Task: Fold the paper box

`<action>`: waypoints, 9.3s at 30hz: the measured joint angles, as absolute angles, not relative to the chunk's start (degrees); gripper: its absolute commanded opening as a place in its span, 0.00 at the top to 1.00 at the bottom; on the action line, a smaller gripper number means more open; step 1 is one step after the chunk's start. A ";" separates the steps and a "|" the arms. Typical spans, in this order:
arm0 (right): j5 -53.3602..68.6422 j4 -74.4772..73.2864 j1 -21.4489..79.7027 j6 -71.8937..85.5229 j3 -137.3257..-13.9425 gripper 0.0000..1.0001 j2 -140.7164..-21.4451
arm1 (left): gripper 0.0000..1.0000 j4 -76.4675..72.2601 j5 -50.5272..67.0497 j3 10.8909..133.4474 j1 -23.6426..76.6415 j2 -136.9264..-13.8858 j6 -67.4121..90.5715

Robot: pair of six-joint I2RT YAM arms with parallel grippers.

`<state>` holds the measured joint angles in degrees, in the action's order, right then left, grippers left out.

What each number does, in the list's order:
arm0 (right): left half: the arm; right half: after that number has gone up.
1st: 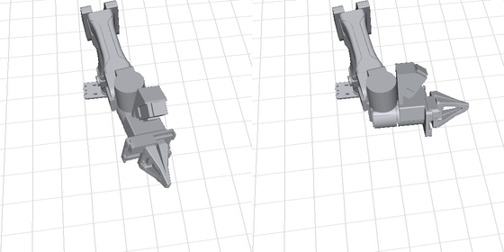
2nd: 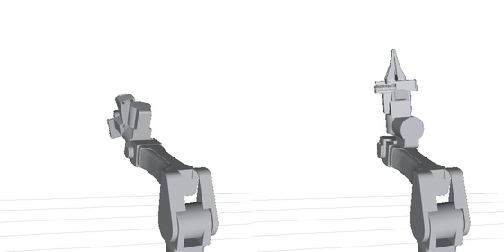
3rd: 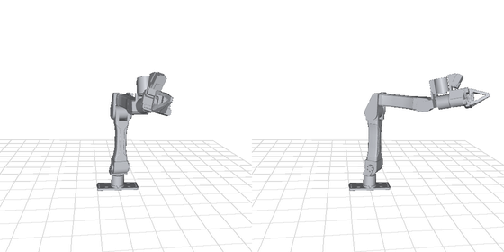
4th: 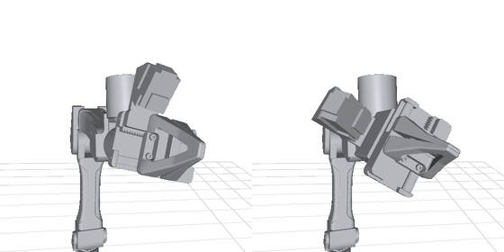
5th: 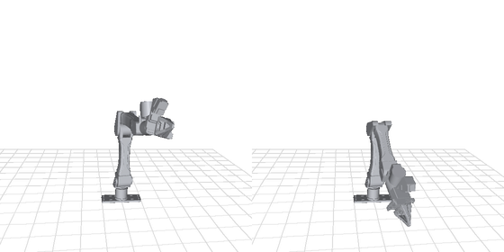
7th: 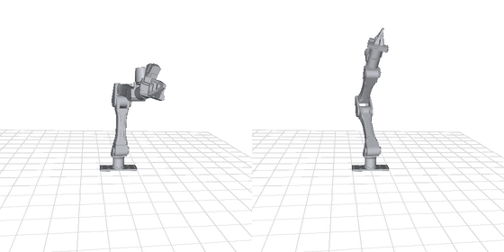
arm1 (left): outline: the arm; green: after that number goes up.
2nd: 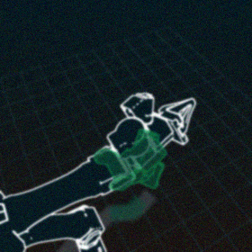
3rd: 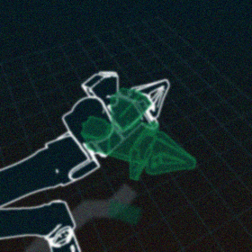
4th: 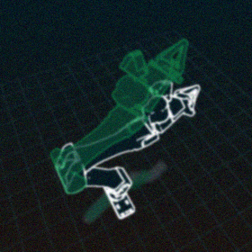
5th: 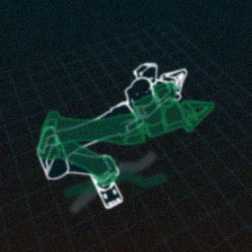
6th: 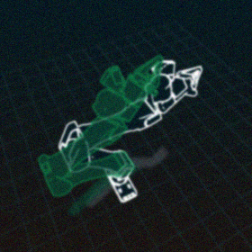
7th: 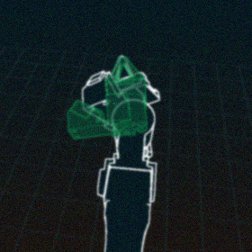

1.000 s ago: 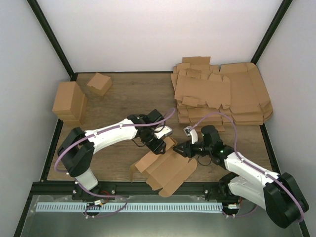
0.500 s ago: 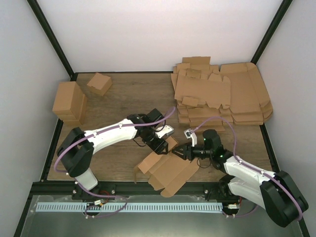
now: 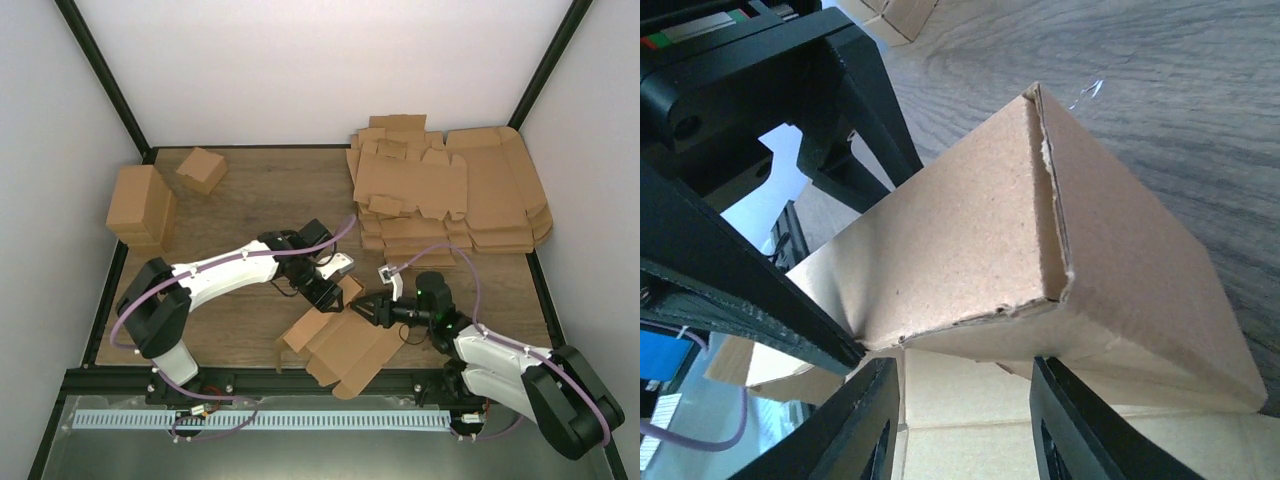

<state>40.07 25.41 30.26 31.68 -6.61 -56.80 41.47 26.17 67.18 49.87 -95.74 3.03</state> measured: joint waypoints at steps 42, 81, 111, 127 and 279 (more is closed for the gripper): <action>34.85 32.69 30.37 24.67 -7.51 0.76 -69.28 | 0.30 42.22 27.68 71.26 49.87 -99.94 4.03; 25.39 51.35 34.70 21.45 -9.21 0.77 -85.78 | 0.34 42.54 28.82 74.59 50.06 -103.90 5.48; 18.70 34.48 34.72 19.64 -12.01 0.78 -77.08 | 0.29 42.70 33.63 75.07 47.11 -103.90 4.84; 20.93 43.59 34.72 20.45 -13.32 0.80 -84.84 | 0.26 44.75 25.52 79.90 47.55 -107.57 9.17; 35.44 -15.49 22.26 -21.87 -56.80 0.99 -85.27 | 0.23 53.36 14.63 87.66 45.23 -105.82 7.97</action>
<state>35.44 -15.49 22.26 -21.87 -56.80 -85.27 53.36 14.63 87.66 45.23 -105.82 7.97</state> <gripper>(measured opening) 0.012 0.768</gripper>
